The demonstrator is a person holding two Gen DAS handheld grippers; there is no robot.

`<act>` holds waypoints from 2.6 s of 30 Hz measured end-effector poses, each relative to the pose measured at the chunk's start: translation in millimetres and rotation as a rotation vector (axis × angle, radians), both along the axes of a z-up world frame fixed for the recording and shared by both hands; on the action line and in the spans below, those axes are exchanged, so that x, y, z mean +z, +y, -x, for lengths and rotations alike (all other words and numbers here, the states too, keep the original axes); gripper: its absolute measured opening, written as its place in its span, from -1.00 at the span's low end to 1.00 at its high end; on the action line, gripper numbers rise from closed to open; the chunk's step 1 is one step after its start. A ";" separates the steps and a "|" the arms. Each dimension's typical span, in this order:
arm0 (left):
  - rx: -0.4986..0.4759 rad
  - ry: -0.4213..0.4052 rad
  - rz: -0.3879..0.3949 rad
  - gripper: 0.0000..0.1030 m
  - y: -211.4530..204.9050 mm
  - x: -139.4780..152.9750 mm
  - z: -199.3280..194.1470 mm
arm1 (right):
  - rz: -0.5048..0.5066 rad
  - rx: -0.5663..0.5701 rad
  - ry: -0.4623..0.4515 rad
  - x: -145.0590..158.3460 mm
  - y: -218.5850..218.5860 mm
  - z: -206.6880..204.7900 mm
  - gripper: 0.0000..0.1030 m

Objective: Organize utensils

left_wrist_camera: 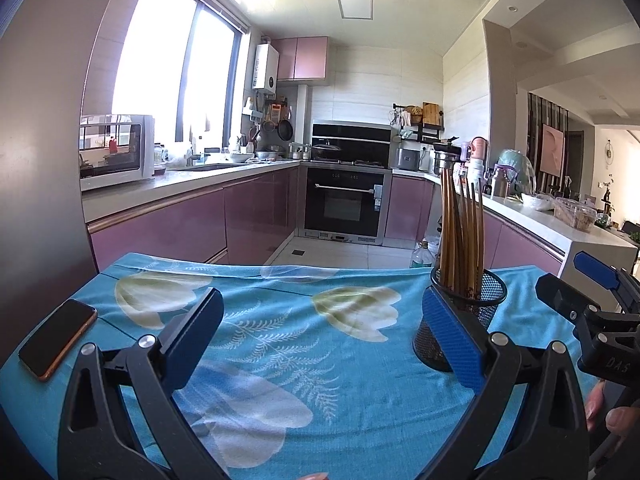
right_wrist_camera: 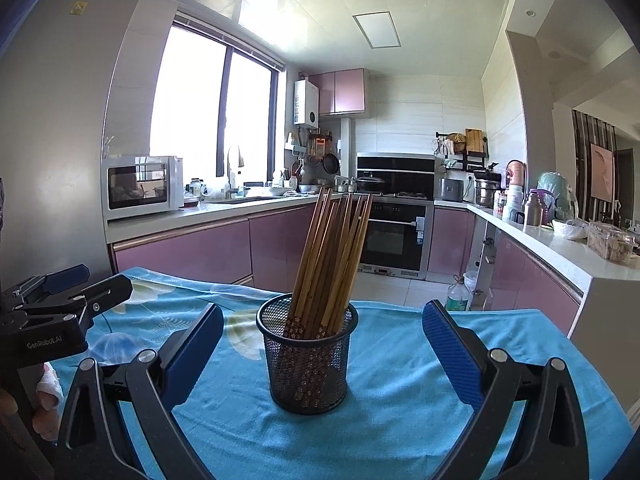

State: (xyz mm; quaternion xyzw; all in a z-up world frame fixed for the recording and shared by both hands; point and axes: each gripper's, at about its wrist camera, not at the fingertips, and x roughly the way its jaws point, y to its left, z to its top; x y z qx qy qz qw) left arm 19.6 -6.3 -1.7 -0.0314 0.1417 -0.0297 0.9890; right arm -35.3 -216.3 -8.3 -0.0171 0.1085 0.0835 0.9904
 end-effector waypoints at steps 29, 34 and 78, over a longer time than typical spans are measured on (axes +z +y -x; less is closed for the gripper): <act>0.005 -0.007 -0.004 0.90 -4.3 -2.8 -0.8 | 0.005 -0.015 -0.019 0.1 -0.4 0.6 0.87; 0.004 -0.007 -0.004 0.90 -4.9 -2.8 -0.8 | 0.004 -0.015 -0.016 -0.4 -0.3 1.0 0.87; 0.004 0.005 0.001 0.90 -5.6 -8.1 -1.3 | -0.001 -0.017 -0.009 -3.4 -0.2 -1.5 0.87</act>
